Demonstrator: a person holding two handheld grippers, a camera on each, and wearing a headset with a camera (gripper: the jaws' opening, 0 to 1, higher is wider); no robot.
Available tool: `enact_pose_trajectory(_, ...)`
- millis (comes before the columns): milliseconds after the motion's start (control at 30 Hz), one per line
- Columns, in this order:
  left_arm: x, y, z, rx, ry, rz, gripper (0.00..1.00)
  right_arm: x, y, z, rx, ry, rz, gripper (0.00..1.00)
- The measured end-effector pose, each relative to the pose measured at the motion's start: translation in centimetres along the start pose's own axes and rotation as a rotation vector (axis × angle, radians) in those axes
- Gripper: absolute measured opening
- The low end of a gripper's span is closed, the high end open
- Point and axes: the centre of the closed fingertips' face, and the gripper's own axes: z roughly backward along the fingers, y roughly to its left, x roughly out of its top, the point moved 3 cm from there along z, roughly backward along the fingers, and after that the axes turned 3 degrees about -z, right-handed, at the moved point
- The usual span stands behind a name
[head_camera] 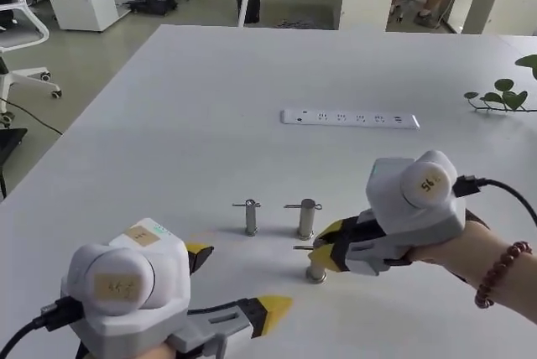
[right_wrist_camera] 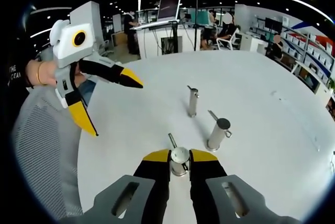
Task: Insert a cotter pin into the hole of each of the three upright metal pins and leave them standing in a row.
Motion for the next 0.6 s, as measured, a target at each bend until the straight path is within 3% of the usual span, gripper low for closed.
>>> enact_pose_trajectory(600,-0.4,-0.3,-0.2,-0.011,0.022,-0.011,0.71,-1.0,-3.7,1.8,-0.029,0.002,-0.018,0.08)
